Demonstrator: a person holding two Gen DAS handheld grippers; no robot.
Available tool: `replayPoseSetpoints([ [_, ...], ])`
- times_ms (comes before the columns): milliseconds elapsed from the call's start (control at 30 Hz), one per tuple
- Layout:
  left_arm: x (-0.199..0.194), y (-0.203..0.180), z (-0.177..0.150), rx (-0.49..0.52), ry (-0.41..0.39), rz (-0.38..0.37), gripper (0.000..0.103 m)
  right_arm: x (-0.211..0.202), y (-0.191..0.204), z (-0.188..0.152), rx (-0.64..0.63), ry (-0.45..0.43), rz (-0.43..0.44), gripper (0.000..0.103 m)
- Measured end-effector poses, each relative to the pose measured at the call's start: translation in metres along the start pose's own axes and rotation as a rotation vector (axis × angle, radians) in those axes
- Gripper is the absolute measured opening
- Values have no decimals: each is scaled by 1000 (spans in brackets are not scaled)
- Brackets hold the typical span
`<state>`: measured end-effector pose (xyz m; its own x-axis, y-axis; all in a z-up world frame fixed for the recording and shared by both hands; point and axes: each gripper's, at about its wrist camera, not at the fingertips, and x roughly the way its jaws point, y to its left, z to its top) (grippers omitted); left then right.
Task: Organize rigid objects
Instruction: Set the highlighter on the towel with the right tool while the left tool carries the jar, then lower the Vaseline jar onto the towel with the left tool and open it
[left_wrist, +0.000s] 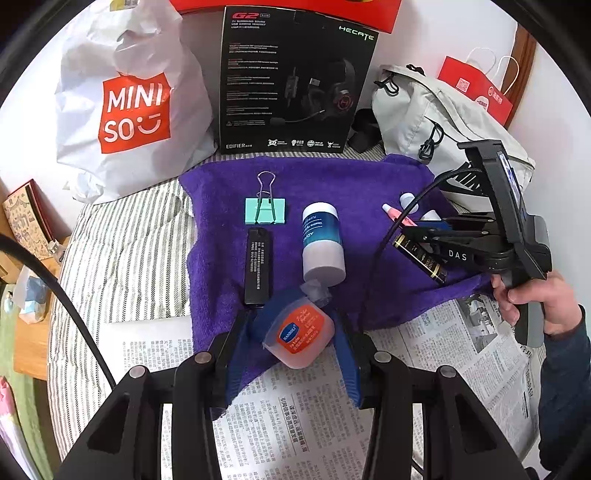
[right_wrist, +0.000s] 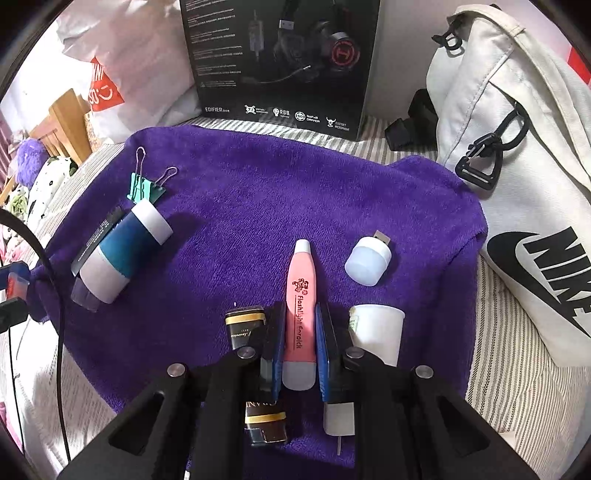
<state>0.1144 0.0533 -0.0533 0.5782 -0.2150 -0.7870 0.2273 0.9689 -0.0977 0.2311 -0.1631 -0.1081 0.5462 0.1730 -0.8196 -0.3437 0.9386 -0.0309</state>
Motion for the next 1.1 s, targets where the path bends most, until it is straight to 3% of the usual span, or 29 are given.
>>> replayPoseSetpoints([
  [233,7,-3,4,11,9,-6,42,-9,1,-7,-18,-5,10,24],
  [367,15,-6,9,20,22,-10,42,-24,3,-13,-33,-25,6,40],
  [933,55,-58,41,136,63,-142,42,-81,-37,-52,24,-83,-30,41],
  [1100,75,-72,45,177,97,-120,42,-84,-47,-59,58,-87,-36,41],
])
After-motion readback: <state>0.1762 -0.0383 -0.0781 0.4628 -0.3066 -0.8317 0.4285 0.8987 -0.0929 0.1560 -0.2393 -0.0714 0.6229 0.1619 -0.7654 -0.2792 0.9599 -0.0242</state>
